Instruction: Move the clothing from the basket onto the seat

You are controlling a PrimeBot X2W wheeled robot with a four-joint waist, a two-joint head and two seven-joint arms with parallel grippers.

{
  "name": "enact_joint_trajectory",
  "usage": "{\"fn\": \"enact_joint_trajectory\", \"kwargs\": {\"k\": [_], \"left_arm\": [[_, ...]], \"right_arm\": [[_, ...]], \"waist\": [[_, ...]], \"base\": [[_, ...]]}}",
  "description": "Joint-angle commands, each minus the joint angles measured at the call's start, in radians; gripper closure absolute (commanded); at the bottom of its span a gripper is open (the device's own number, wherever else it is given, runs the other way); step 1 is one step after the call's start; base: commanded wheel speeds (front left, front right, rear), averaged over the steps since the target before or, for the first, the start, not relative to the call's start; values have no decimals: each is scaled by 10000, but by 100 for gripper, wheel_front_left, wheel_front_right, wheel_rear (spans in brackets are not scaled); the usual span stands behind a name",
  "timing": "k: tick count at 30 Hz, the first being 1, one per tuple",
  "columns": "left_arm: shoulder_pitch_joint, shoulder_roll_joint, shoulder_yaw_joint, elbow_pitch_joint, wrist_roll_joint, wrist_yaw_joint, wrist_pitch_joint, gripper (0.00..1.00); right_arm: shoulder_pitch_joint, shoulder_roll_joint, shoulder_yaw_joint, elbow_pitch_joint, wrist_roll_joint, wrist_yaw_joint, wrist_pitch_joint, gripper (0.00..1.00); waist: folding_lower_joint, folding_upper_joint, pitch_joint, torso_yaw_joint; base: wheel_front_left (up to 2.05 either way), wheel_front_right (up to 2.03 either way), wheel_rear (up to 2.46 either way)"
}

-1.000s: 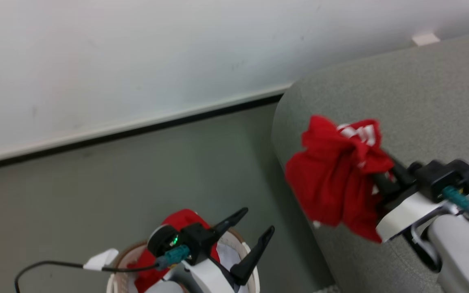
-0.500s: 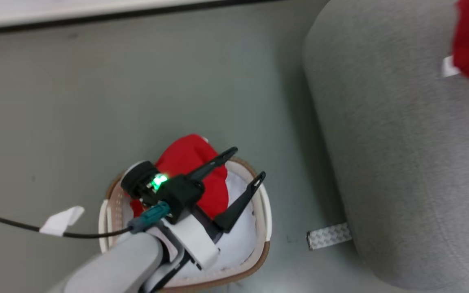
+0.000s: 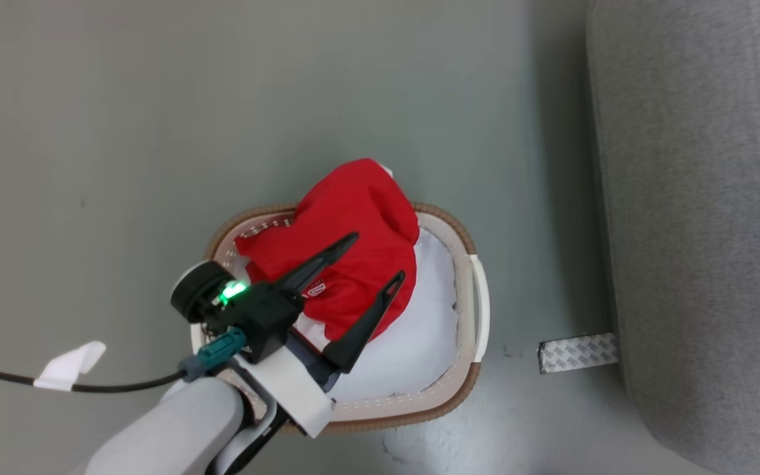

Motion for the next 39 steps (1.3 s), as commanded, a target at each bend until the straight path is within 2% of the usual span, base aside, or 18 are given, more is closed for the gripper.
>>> {"fn": "enact_joint_trajectory", "kwargs": {"k": [1, 5, 9, 16, 22, 30, 39], "left_arm": [[165, 71, 17, 69, -109, 40, -64, 0], [375, 91, 55, 208, -187, 116, -188, 0], [682, 44, 157, 358, -340, 254, -351, 0], [1582, 64, 403, 780, -617, 596, -542, 0], [2586, -254, 879, 1147, -866, 960, -640, 0], [4360, -1095, 2612, 1053, -307, 1307, -640, 0], [6011, -2038, 4727, 1379, 675, 972, -642, 0]], "right_arm": [[238, 26, -270, 61, -133, -24, -113, 0], [774, 310, -241, -19, -339, -24, -212, 0], [1758, 535, 55, -591, -57, -24, -261, 0], [4152, 1116, 889, -2651, 518, -24, -265, 0], [5959, 1524, 2017, -4592, 1134, -24, -254, 0], [7988, 1705, 3746, -6512, 1783, -24, -253, 0], [9106, 1712, 5718, -6400, 2397, -24, -254, 0]], "waist": [[-3, 0, -222, -128], [-3, 0, -708, -247], [-3, 0, -1370, -316], [-3, 0, -2629, -373], [-3, 0, -3924, -165], [-3, 0, -5578, 442], [-3, 0, -6510, 998]], "base": [[0, 0, 0], [0, 0, 0], [0, 0, 0], [0, 0, 0], [0, 0, 0], [0, 0, 0], [0, 0, 0]]}}
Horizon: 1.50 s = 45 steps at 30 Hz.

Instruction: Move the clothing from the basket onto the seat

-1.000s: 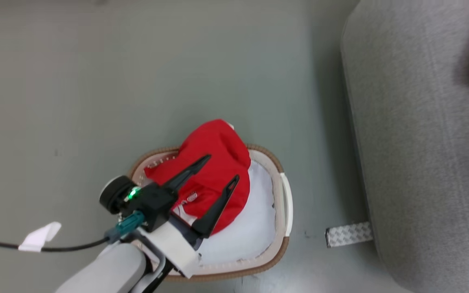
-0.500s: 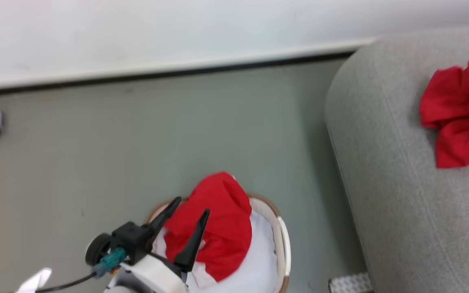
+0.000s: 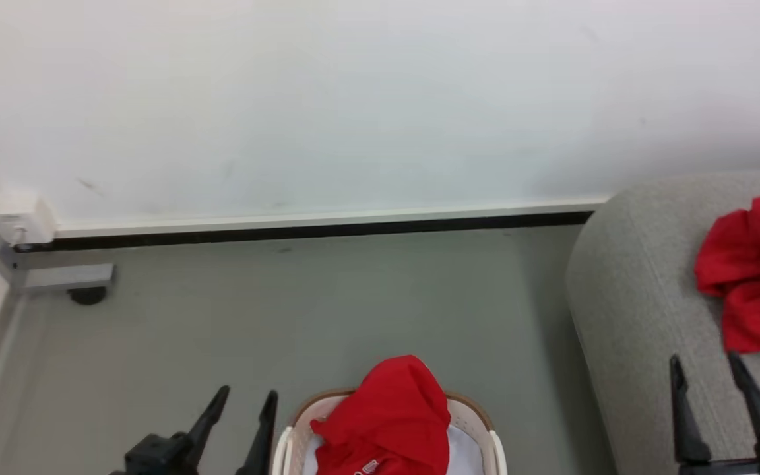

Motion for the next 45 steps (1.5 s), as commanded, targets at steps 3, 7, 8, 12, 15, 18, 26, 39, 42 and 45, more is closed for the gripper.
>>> {"fn": "enact_joint_trajectory", "kwargs": {"k": [3, 7, 8, 12, 15, 18, 26, 39, 42, 45], "left_arm": [[523, -322, 887, 230, 555, -287, -4, 0], [904, -704, 1699, 346, 1049, -646, -5, 0], [971, -789, 1917, 359, 1173, -728, -5, 0], [1125, -1114, 2507, 452, 1561, -1097, -5, 0], [1150, -1318, 2825, 527, 1813, -1376, -5, 0], [1120, -1499, 3104, 598, 2073, -1598, -5, 0], [1154, -1861, 3621, 738, 2497, -1991, -5, 0], [322, -1977, 3405, 1438, 3044, -2353, -6, 0], [-307, -1886, 3044, 1927, 3222, -2392, -6, 0], [-1080, -1776, 2603, 2480, 3384, -2444, -6, 0]], "right_arm": [[331, -12, 564, 274, 138, -24, 9, 0], [459, -20, 1064, 590, 272, -24, 9, 0], [496, -18, 1156, 652, 317, -24, 9, 0], [449, -18, 1290, 779, 545, -24, 9, 0], [363, -15, 1322, 813, 645, -24, 9, 0], [306, -16, 1347, 836, 654, -24, 8, 0], [254, -16, 1413, 874, 629, -24, 8, 0], [-44, -9, 1610, 712, 702, -24, 8, 0], [-252, -15, 1664, 584, 722, -24, 8, 0], [-536, -12, 1762, 435, 794, -24, 8, 0]], "waist": [[5, 0, -335, 361], [5, 0, -403, 448], [5, 0, -410, 467], [5, 0, -386, 530], [5, 0, -362, 555], [5, 0, -340, 566], [5, 0, -320, 428], [5, 0, 354, -250], [5, 0, 855, -467], [5, 0, 1485, -708]], "base": [[0, 0, 0], [0, 0, 0], [0, 0, 0], [0, 0, 0], [0, 0, 0], [0, 0, 0], [0, 0, 0], [0, 0, 0], [0, 0, 0], [0, 0, 0]]}}
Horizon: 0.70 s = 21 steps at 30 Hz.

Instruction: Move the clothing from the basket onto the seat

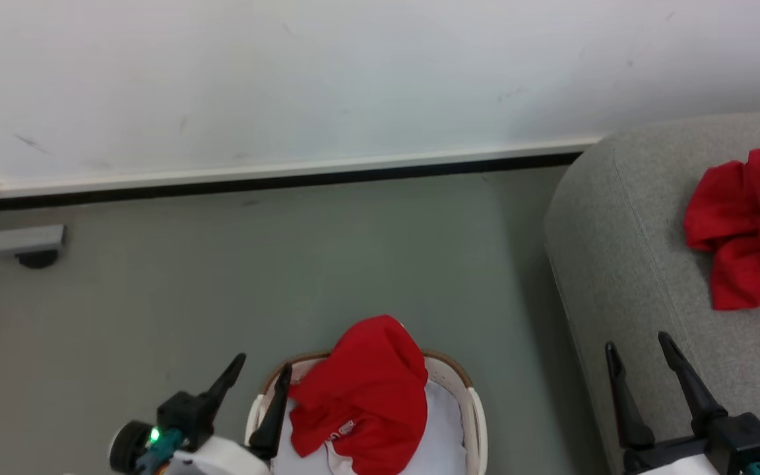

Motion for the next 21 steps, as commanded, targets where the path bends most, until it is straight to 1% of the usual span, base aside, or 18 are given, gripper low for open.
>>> {"fn": "enact_joint_trajectory", "kwargs": {"k": [1, 5, 8, 15, 21], "left_arm": [[-488, 159, -169, 217, 177, -49, -6, 0], [-1677, 431, -794, 1023, 290, -55, 78, 0], [-2613, 716, -1535, 1561, 77, -62, 315, 0], [-4661, 1381, -3163, 2674, -1003, -47, 832, 0], [-6137, 1695, -4225, 3514, -2070, -49, 1319, 0]], "right_arm": [[-278, -18, 54, -117, 85, -24, 7, 0], [-788, -17, 284, -421, 262, -24, 7, 0], [-1161, -15, 500, -668, 418, -24, 8, 0], [-1851, -12, 828, -1017, 585, -24, 7, 0], [-2140, -13, 1012, -1270, 582, -24, 8, 0]], "waist": [[-1, 0, 787, -389], [-1, 0, 1892, -734], [-1, 0, 2766, -957], [-1, 0, 4392, -1251], [-1, 0, 5208, -1332]], "base": [[0, 0, 0], [0, 0, 0], [0, 0, 0], [0, 0, 0], [0, 0, 0]]}}
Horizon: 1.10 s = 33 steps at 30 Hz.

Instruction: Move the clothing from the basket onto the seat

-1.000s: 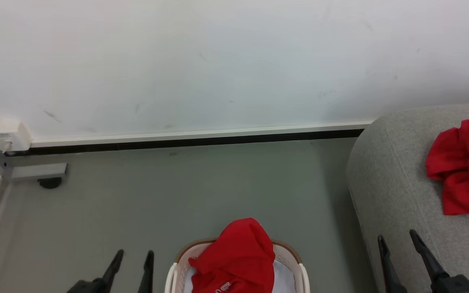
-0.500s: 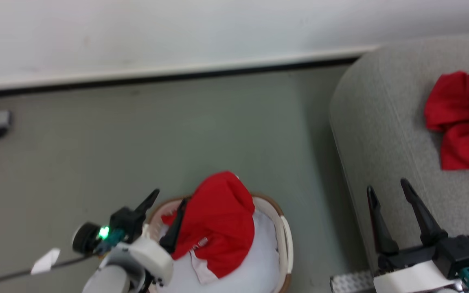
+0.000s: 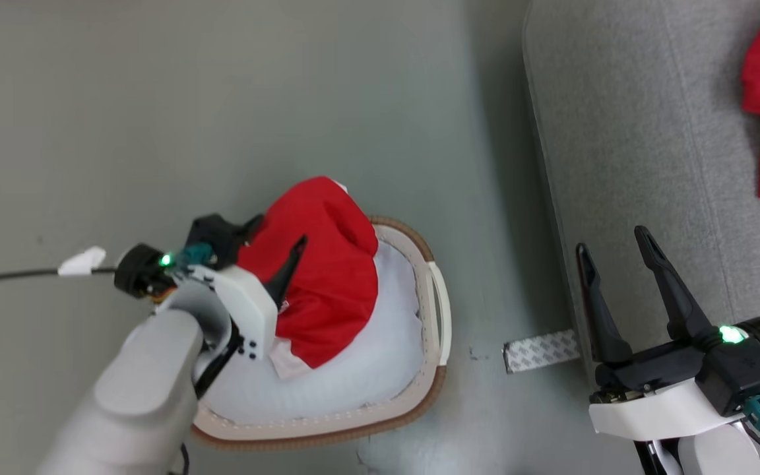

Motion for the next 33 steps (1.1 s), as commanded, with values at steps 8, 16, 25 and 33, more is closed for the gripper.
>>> {"fn": "enact_joint_trajectory", "kwargs": {"k": [8, 16, 25, 33], "left_arm": [[-1449, 568, -1556, 755, -1339, 22, 268, 0], [-2165, 1094, -2499, 1166, -2280, 21, 267, 0], [-2630, 1452, -3472, 1223, -3006, 21, 211, 0], [-2916, 1533, -4003, 1323, -3376, 21, -220, 100]], "right_arm": [[-207, -7, 260, -192, 88, -24, 8, 0], [-144, -7, 392, -265, 209, -24, 8, 0], [-235, -7, 510, -350, 382, -24, 8, 0], [-326, -7, 584, -357, 477, -24, 8, 0]], "waist": [[-4, 0, 1024, -360], [-4, 0, 1372, -542], [-4, 0, 1767, -680], [-4, 0, 1952, -772]], "base": [[0, 0, 0], [0, 0, 0], [0, 0, 0], [0, 0, 0]]}}
